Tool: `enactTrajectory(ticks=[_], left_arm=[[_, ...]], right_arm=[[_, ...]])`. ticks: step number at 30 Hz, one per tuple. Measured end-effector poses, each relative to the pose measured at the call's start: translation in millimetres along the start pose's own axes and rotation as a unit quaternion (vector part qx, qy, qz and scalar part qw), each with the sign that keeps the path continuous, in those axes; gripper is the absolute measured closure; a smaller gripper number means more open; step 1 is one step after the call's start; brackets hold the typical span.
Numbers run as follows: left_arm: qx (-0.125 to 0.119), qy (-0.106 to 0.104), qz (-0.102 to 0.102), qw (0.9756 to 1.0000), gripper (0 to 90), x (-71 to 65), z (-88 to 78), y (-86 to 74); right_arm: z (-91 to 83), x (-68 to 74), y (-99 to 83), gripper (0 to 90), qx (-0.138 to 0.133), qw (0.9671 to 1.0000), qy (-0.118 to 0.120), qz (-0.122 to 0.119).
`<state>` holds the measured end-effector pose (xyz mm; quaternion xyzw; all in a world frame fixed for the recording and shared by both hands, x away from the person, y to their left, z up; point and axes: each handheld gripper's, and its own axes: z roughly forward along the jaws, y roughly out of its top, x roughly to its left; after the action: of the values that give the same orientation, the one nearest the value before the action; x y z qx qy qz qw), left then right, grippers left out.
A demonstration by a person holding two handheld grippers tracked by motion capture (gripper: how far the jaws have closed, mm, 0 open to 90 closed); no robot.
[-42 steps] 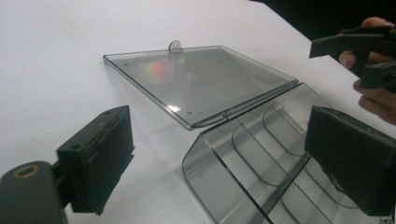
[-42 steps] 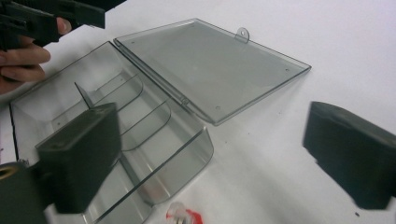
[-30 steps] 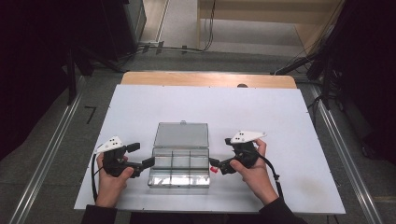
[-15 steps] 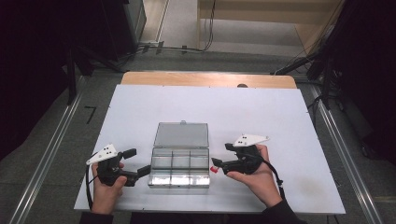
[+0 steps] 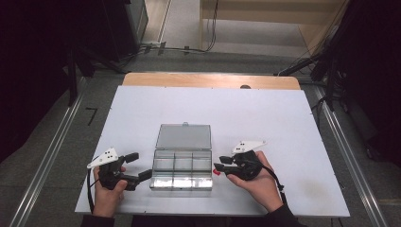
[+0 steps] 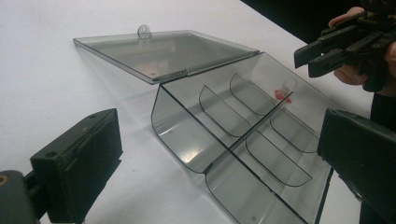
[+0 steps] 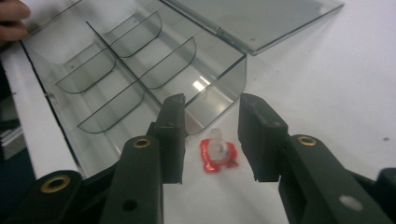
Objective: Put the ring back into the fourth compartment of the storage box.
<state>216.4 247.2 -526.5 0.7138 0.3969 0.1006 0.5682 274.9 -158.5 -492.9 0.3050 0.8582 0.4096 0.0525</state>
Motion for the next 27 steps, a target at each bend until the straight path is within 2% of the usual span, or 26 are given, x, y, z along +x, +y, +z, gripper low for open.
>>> enactTrajectory(ticks=[6,11,27], left_arm=[[0.009,-0.004,0.003,0.9999,0.0,0.8,3.2,-1.9],[0.019,-0.006,0.006,0.9998,0.0,0.1,6.3,-3.0],[0.014,-0.012,0.003,0.9998,0.0,0.9,6.4,-3.6]], right_arm=[[6.7,-1.6,-3.5,69.1,0.015,0.9998,-0.009,-0.006],[12.3,-3.9,-6.5,72.9,0.021,0.9997,-0.012,0.001],[19.8,-2.7,-9.1,83.3,0.033,0.9994,-0.012,-0.003]])
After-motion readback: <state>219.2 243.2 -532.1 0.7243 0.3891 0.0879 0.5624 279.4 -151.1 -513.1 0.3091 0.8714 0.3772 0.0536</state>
